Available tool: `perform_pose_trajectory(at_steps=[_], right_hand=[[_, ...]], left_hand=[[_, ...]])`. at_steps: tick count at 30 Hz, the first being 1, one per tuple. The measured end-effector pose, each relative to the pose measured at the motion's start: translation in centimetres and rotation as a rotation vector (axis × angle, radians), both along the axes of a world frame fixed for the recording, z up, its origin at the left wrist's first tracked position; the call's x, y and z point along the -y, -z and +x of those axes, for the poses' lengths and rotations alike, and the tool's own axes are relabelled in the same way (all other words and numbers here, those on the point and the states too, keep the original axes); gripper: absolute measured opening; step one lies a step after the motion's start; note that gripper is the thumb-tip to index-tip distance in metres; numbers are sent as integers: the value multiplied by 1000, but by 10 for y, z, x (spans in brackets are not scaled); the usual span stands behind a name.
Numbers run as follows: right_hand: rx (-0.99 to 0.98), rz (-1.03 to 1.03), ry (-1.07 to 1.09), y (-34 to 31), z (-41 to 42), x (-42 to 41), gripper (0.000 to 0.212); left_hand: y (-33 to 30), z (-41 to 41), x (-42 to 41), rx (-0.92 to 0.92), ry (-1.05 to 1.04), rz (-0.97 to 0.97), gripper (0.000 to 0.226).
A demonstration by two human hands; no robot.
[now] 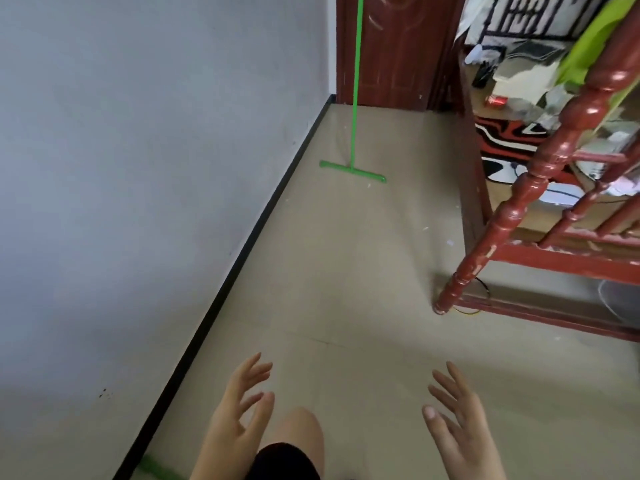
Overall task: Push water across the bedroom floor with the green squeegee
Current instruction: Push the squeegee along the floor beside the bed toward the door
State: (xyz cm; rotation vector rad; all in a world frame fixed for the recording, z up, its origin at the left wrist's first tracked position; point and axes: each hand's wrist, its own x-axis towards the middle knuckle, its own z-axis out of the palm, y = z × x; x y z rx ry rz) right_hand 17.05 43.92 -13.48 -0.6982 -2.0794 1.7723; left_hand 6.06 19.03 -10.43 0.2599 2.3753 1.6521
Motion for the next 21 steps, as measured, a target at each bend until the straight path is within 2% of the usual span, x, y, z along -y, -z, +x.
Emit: perform_pose_trajectory(at_steps=[7, 11, 15, 19, 21], right_hand=[[1, 5, 50, 15, -82, -63, 59], [-28, 11, 86, 15, -171, -108, 64], [-94, 10, 127, 0, -269, -157, 49], [-143, 33, 151, -11, -355, -207, 65], [-145, 29, 166, -13, -393, -228, 59]], left_hand=[[13, -94, -67, -20, 3, -7, 48], [19, -182, -111, -34, 14, 2, 54], [3, -288, -160, -63, 38, 48, 46], [-13, -379, -210, -100, 83, 34, 53], [-16, -417, -233, -117, 116, 17, 55]])
